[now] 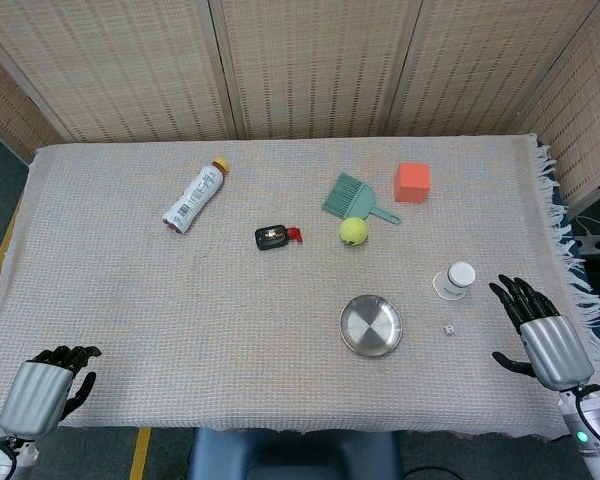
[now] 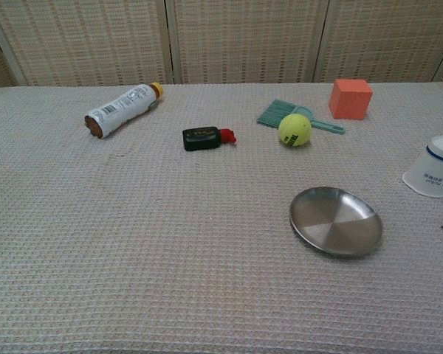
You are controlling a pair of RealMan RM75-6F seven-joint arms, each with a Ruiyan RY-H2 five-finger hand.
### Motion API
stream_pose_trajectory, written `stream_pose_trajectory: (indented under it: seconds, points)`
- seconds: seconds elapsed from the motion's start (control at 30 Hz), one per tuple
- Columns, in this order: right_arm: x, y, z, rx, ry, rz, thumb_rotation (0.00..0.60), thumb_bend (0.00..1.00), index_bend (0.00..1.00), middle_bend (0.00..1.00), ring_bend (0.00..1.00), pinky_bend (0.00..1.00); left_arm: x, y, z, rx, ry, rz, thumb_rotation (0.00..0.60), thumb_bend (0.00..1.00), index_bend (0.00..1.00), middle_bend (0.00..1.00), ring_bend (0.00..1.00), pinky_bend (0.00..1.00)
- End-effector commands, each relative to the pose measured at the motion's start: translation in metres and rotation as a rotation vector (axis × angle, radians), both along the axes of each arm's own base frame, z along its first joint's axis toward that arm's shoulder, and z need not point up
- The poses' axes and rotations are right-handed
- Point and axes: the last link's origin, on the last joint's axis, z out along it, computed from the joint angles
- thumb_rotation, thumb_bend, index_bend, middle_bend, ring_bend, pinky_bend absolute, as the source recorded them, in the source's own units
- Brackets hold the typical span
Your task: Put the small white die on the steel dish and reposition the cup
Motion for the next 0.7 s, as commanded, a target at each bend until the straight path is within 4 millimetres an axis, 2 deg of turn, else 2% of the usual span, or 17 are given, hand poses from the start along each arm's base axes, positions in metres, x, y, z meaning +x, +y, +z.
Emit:
stream_pose_trajectory:
  seconds: [0.03, 0.23, 0.43, 0.5, 0.53, 0.6, 0.7]
  points:
    - [0.0, -0.001, -0.002, 0.012, 0.009, -0.013, 0.6, 0.0, 0.02, 0.0, 0.0, 0.19, 0.0, 0.0, 0.0, 0.003, 0.0, -0.001, 0.6, 0.39, 0.41, 0.52, 0.49, 0.61]
    - [0.0, -0.003, -0.009, 0.072, 0.029, -0.02, 0.6, 0.0, 0.02, 0.0, 0.0, 0.2, 0.001, -0.001, 0.001, 0.009, -0.003, -0.01, 0.6, 0.39, 0.41, 0.52, 0.49, 0.61]
    - [0.001, -0.011, -0.019, 0.12, 0.045, 0.051, 0.6, 0.0, 0.06, 0.0, 0.0, 0.24, 0.001, 0.001, 0.0, 0.008, -0.014, -0.014, 0.6, 0.39, 0.41, 0.52, 0.49, 0.61]
    - [-0.002, -0.015, -0.024, 0.154, 0.077, 0.061, 0.6, 0.0, 0.09, 0.04, 0.0, 0.24, 0.001, 0.002, 0.0, 0.006, -0.013, -0.011, 0.6, 0.39, 0.41, 0.52, 0.49, 0.61]
    - [-0.004, -0.017, -0.025, 0.17, 0.097, 0.065, 0.6, 0.0, 0.11, 0.08, 0.0, 0.27, 0.0, 0.002, -0.001, 0.005, -0.013, -0.01, 0.6, 0.39, 0.41, 0.52, 0.49, 0.61]
    - [-0.005, -0.022, -0.03, 0.203, 0.143, 0.087, 0.6, 0.0, 0.15, 0.21, 0.08, 0.36, 0.0, 0.002, -0.001, 0.002, -0.014, -0.008, 0.6, 0.39, 0.41, 0.52, 0.49, 0.61]
    - [-0.006, -0.031, -0.038, 0.228, 0.202, 0.161, 0.6, 0.0, 0.27, 0.46, 0.35, 0.59, 0.001, 0.001, 0.0, 0.003, -0.014, -0.014, 0.6, 0.39, 0.41, 0.52, 0.49, 0.61]
